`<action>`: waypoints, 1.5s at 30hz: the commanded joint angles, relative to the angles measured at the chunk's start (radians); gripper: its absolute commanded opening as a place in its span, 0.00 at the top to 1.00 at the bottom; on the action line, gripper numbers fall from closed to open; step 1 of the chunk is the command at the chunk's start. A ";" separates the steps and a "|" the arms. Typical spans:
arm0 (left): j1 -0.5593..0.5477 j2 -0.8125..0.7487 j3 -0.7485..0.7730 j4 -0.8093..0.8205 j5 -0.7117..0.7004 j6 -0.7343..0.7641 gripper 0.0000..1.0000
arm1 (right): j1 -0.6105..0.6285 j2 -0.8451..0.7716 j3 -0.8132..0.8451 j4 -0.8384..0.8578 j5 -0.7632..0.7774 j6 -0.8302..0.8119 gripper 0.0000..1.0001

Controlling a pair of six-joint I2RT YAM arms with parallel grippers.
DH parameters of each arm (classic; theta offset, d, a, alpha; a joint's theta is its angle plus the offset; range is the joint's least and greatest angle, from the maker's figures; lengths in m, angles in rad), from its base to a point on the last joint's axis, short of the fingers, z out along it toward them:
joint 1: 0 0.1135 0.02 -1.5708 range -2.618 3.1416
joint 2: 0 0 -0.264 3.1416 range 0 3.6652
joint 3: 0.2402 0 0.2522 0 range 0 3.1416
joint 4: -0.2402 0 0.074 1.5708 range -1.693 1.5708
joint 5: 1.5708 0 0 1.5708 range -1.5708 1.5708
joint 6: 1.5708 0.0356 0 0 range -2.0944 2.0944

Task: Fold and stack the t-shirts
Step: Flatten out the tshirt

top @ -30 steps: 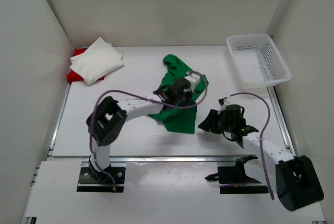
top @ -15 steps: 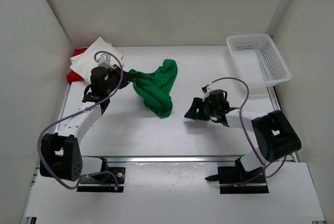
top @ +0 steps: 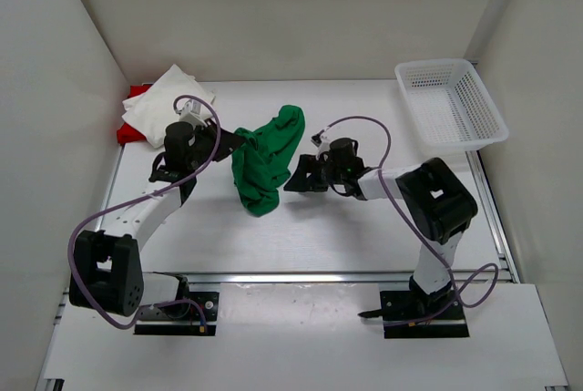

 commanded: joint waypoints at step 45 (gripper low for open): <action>0.139 0.210 1.330 -0.392 -0.115 0.050 1.00 | 0.081 -0.496 0.758 -0.525 -0.052 0.050 1.00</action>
